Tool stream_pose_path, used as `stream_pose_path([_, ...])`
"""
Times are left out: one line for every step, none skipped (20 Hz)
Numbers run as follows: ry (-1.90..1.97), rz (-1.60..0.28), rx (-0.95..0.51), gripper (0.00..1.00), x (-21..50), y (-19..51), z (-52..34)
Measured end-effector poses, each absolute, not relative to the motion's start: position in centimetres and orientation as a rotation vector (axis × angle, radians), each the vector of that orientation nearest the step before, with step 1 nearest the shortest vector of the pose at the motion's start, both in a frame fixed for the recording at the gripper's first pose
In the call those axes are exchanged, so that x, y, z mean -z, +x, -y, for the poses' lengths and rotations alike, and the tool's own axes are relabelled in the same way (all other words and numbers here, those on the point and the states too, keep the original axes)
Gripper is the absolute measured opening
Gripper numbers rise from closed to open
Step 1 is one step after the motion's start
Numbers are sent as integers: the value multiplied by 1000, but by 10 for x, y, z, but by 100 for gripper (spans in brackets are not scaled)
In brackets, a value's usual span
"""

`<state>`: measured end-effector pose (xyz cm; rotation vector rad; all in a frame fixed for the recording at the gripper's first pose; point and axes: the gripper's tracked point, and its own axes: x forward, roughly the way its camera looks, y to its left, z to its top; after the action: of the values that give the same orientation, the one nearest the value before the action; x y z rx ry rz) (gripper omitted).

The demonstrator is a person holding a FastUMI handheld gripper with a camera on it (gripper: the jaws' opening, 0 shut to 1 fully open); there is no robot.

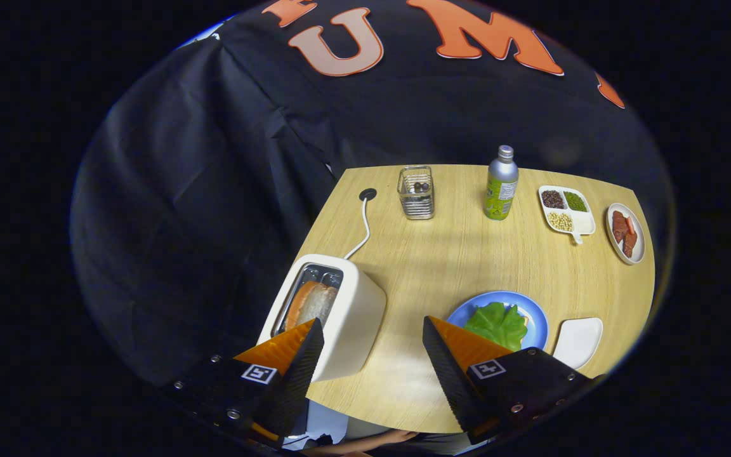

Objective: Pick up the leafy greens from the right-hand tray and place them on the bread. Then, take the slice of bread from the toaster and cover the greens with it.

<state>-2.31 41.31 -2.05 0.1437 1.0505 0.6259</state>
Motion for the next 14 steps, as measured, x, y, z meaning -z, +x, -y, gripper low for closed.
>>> stream_pose_path([138, -1063, -637, 94, 17, -27, -422])
stream_pose_path([130, -1073, -649, 95, 14, -31, -431])
stream_pose_path([122, -1079, -653, 94, 14, -32, -439])
stream_pose_path([112, -1088, -656, 94, 15, -34, -445])
stream_pose_path([105, -1102, -664, 94, 15, -35, -452])
stream_pose_path([93, -1123, -677, 93, 20, -39, -460])
stream_pose_path([81, -1139, -683, 93, 22, -41, -466])
stream_pose_path([66, -1147, -679, 93, 26, -42, -472])
stream_pose_path([52, -1152, -674, 93, 29, -40, -476])
stream_pose_path([39, -1158, -671, 90, 32, -42, -482])
stream_pose_path([31, -1164, -668, 90, 34, -41, -487])
stream_pose_path([24, -1171, -663, 88, 36, -42, -491])
stream_pose_path([21, -1179, -659, 86, 38, -42, -496])
stream_pose_path([26, -1194, -659, 83, 43, -46, -501])
